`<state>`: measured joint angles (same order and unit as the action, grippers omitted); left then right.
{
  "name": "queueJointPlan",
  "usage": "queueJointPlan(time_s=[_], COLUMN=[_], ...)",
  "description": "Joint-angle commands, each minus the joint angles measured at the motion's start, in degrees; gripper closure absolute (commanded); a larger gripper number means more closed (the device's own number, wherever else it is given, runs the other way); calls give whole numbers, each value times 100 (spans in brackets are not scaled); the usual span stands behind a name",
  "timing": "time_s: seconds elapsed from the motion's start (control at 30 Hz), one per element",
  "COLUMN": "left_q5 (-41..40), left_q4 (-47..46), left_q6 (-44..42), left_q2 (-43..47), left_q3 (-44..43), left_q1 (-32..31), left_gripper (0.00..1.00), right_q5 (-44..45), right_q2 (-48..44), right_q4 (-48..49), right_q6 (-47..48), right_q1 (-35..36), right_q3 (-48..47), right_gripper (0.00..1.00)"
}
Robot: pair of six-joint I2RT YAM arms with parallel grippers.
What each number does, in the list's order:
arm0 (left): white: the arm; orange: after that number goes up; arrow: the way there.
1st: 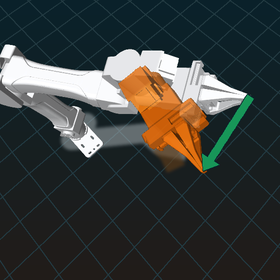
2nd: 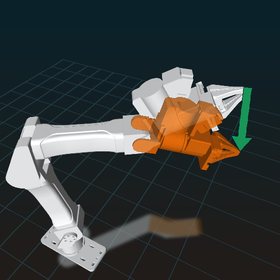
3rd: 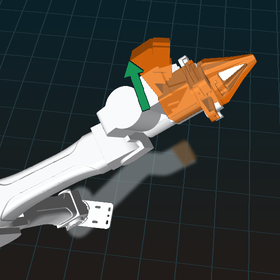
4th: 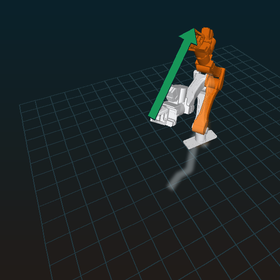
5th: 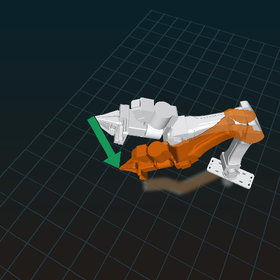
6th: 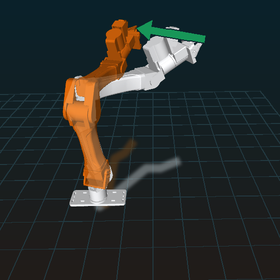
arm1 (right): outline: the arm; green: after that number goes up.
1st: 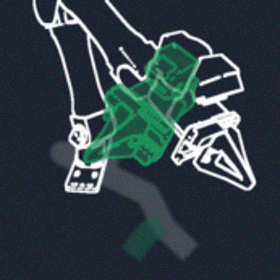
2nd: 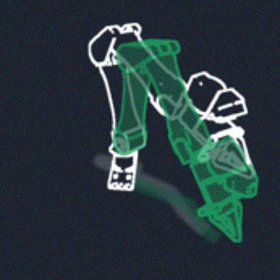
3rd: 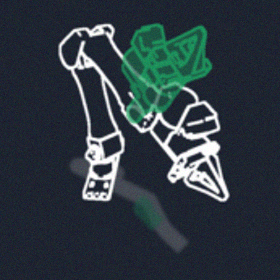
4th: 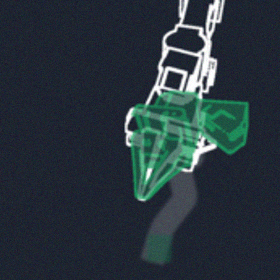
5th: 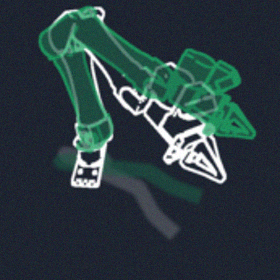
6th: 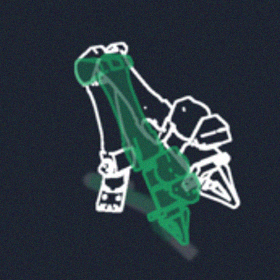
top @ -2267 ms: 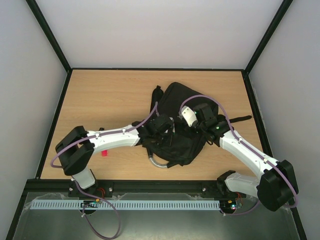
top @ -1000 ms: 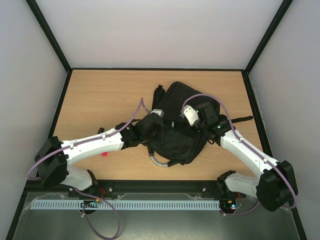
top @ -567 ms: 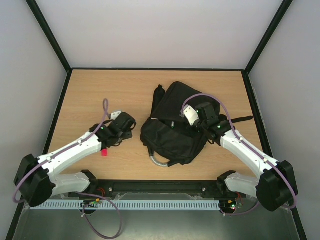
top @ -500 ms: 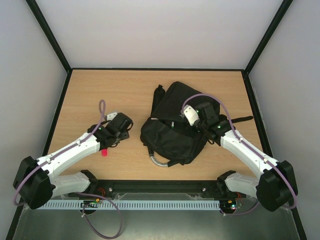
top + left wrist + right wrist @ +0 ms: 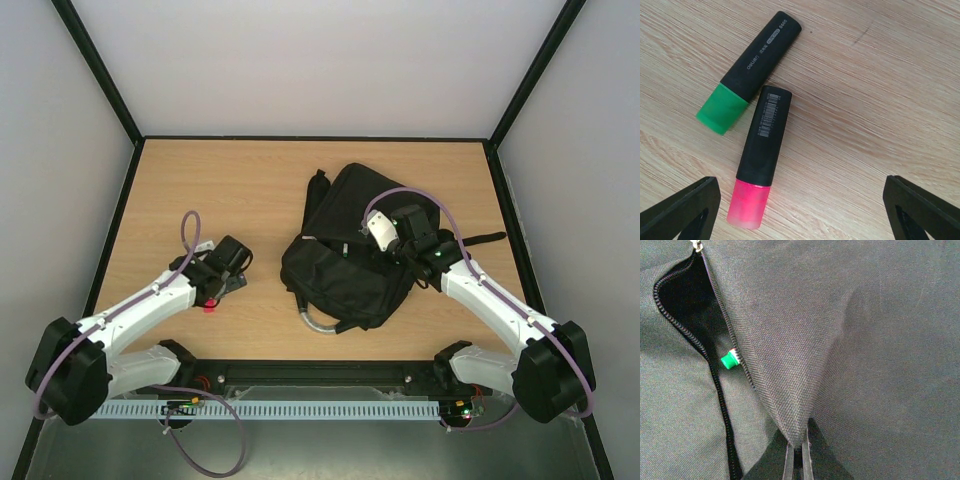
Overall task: Pack the student bag
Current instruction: Pick up the personal item from the center of the board.
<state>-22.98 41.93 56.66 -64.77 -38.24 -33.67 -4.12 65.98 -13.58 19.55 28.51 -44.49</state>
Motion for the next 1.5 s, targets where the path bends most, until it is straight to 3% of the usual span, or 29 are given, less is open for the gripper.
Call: queueJointPlan(time_s=[0.0,0.5,0.83,1.0,1.2,1.47], left_q5=[-265,42,599,841,989,1003], left_q4=[3,-917,-1461,-1572,-1677,-1676], left_q6=[111,-199,-510,-615,-630,-460], left_q2=[-194,-1018,-1290,-1343,-1347,-1686], left_q3=[101,514,606,602,577,252], left_q1=[66,611,660,634,459,-424], left_gripper=[7,16,46,55,65,70], right_q5=[-278,-256,-247,-256,-264,-265], right_q2=[-164,-130,-95,-72,-49,-41], right_q4=[-127,-127,-118,-118,-127,-131], right_q6=[59,66,75,75,66,64], right_q1=[5,-4,-12,-12,-12,-13], right_q3=[-25,-15,-16,-16,-16,-25], right_gripper=[99,99,99,99,99,99])
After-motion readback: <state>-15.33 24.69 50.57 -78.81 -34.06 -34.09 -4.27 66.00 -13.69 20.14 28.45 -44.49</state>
